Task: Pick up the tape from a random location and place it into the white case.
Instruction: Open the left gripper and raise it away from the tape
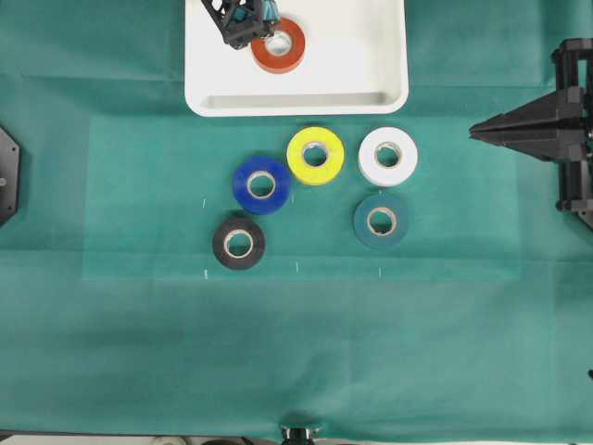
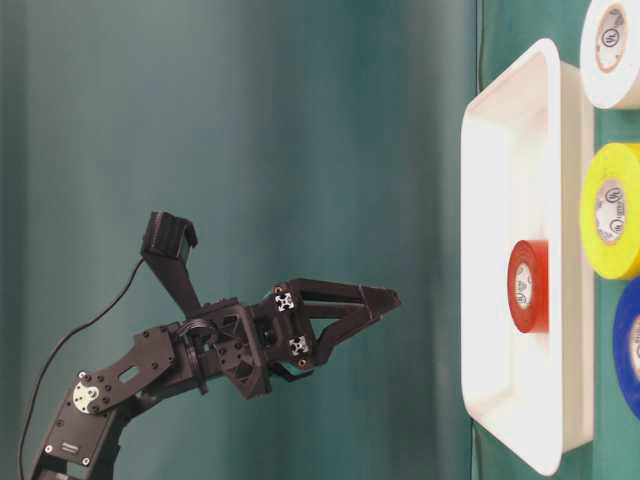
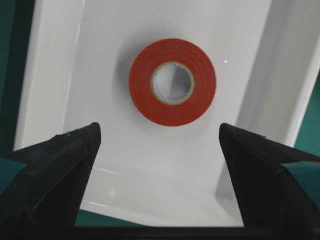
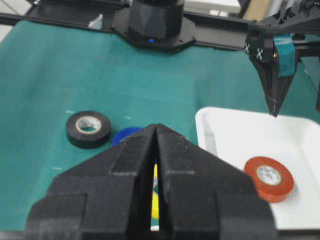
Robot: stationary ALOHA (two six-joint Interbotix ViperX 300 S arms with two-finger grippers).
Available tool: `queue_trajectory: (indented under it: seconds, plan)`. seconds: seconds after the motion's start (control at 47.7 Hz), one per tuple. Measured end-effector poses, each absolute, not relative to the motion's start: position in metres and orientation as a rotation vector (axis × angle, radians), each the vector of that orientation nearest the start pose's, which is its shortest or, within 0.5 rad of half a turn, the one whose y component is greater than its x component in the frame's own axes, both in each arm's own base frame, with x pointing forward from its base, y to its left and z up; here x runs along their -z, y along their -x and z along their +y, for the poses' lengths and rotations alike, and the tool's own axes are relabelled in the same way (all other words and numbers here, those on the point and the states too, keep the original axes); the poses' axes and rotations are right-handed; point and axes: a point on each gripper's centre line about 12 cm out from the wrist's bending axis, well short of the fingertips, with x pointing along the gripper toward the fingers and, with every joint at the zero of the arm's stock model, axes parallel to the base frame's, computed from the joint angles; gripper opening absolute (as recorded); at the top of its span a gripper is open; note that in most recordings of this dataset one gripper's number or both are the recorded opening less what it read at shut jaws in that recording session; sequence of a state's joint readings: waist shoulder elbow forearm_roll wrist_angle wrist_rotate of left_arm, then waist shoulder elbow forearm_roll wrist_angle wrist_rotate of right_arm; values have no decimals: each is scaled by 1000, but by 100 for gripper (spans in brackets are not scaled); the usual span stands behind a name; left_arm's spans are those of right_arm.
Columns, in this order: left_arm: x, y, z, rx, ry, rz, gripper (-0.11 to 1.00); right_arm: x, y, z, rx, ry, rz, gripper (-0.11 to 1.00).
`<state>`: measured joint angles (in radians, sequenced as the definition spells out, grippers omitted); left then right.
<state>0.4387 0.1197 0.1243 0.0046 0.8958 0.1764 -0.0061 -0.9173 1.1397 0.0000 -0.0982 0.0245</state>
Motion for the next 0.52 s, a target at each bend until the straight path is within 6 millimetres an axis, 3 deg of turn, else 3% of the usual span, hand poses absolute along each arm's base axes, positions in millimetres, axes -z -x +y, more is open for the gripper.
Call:
queue_trajectory:
  seconds: [0.524]
  plan:
    - [-257, -380, 179, -299, 75, 1097, 94, -275, -208, -1, 8, -23, 136, 0]
